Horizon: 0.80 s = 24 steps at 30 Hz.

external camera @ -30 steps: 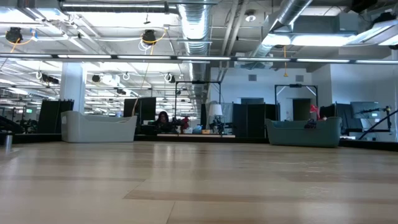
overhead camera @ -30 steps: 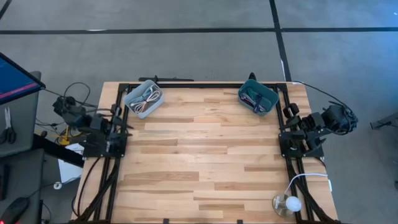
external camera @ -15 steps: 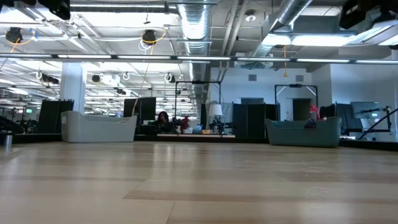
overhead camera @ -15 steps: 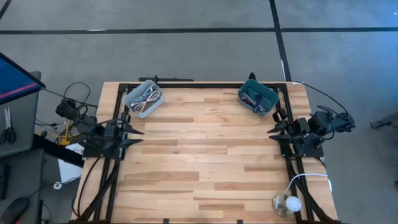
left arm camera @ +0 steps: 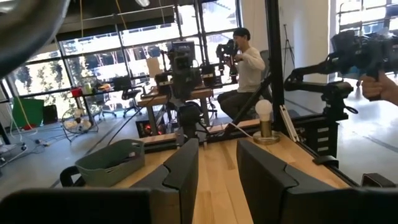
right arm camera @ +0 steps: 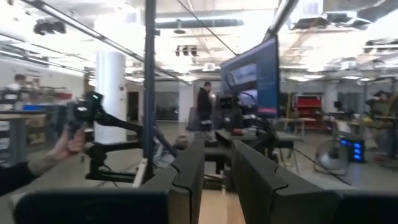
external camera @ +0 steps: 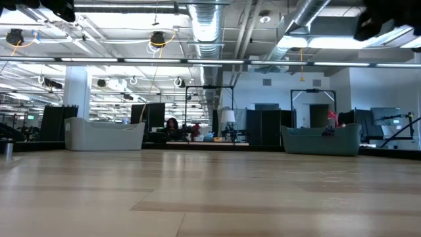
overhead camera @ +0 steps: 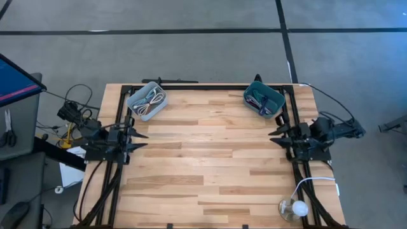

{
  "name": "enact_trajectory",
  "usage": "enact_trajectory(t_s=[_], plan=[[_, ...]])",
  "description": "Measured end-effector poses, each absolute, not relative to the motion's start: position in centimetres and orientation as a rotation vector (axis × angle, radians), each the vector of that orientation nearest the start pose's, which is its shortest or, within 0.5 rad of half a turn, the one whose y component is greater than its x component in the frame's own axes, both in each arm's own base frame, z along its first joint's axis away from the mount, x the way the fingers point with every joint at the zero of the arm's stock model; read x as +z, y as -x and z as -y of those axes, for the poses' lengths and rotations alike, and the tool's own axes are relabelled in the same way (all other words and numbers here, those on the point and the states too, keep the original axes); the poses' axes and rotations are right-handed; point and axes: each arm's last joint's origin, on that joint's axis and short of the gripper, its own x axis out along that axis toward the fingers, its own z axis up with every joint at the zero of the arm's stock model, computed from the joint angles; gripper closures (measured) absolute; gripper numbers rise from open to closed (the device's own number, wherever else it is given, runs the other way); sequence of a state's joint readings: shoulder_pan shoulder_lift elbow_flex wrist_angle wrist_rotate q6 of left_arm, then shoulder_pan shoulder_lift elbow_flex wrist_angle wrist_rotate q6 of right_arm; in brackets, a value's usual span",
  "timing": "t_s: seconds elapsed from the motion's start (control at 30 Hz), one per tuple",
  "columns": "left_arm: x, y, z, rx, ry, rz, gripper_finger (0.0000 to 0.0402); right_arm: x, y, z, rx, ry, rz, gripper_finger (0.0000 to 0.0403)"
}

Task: Pick & Place USB Port
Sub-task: Return to Home Position

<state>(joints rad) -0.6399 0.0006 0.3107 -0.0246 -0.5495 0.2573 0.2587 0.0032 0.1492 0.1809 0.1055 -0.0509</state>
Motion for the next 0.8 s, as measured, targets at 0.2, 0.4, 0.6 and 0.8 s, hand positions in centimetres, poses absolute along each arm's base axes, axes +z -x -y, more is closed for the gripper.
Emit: enact_trajectory(t_s=[0.2, 0.4, 0.6, 0.8], plan=[[25.1, -6.2, 2.7, -0.055, -0.104, 0.238, 0.0291, 21.2, -8.7, -1.3, 0.091, -0.028, 0.312, 0.0329], [21.0, -7.8, 3.3, 0.001, -0.096, 0.225, 0.0291, 20.8, -8.9, -0.8, 0.077, -0.035, 0.306, 0.0329], [19.0, -8.7, 2.9, 0.082, -0.054, 0.228, 0.0291, 20.7, -8.9, -0.4, 0.087, -0.031, 0.301, 0.0329], [19.1, -8.8, 2.3, 0.106, -0.059, 0.253, 0.0291, 19.9, -9.2, 0.1, 0.072, -0.051, 0.275, 0.0329]])
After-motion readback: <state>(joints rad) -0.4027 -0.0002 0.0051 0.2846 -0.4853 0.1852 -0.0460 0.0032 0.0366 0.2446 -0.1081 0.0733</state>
